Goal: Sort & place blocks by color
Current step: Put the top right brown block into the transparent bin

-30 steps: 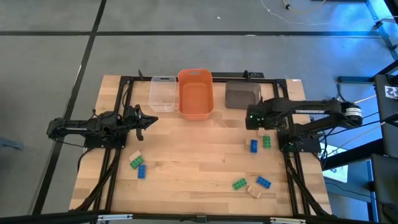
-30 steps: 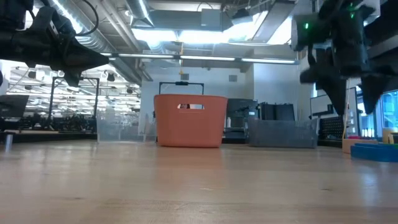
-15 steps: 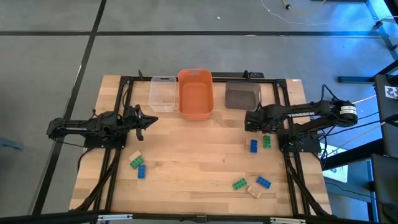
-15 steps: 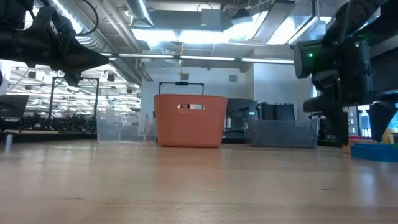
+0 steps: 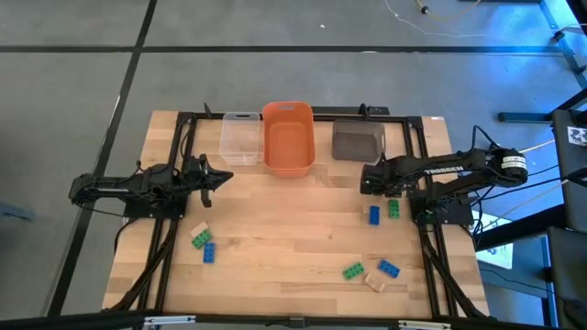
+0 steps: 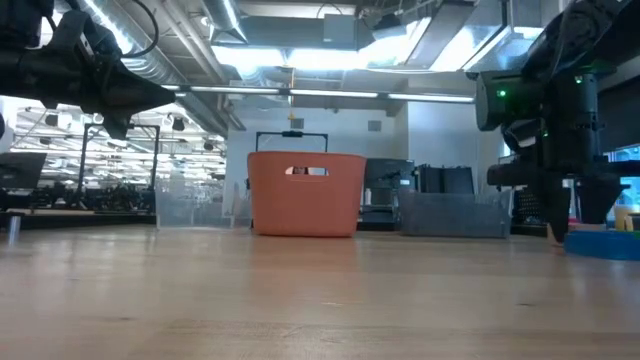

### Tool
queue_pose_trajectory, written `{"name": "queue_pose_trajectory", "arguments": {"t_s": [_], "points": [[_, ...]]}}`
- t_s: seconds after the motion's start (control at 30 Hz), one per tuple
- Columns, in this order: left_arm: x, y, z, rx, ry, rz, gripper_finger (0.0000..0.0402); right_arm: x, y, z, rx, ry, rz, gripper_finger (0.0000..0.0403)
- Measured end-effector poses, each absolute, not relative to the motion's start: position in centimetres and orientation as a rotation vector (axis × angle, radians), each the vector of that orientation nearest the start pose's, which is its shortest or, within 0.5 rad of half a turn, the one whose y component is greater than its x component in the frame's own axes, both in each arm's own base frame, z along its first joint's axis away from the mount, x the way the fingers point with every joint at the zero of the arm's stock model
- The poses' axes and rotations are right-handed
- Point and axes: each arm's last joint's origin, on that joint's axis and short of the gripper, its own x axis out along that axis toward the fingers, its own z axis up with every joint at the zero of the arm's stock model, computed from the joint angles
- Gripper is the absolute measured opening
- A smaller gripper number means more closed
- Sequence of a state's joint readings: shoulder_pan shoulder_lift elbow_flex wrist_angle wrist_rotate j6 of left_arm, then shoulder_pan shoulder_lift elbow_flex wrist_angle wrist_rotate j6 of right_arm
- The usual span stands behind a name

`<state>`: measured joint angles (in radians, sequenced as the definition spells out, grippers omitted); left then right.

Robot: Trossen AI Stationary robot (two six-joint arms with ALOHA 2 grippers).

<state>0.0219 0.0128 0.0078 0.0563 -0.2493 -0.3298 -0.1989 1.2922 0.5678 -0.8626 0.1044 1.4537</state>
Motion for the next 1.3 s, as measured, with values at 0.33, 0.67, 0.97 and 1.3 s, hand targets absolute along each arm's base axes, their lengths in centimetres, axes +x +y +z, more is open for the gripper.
{"name": "queue_pose_trajectory", "arguments": {"t_s": [0.33, 0.67, 0.97, 1.3], "points": [[9.7, 0.9, 17.1, -0.333, -0.095, 0.261, 0.0000, 20.9, -3.8, 22.6, 0.884, 0.926, -0.821, 0.0129], [9.7, 0.9, 17.1, -0.334, -0.096, 0.260, 0.0000, 26.7, -1.4, 28.7, 0.675, 0.296, -0.185, 0.0129], [9.6, 0.9, 17.9, -0.431, -0.195, 0.242, 0.0000, 28.3, -0.2, 30.3, 0.568, 0.073, -0.047, 0.0129], [9.5, 1.0, 18.4, -0.410, -0.244, 0.251, 0.0000, 28.3, -0.1, 30.2, 0.570, 0.089, -0.003, 0.0129]]}}
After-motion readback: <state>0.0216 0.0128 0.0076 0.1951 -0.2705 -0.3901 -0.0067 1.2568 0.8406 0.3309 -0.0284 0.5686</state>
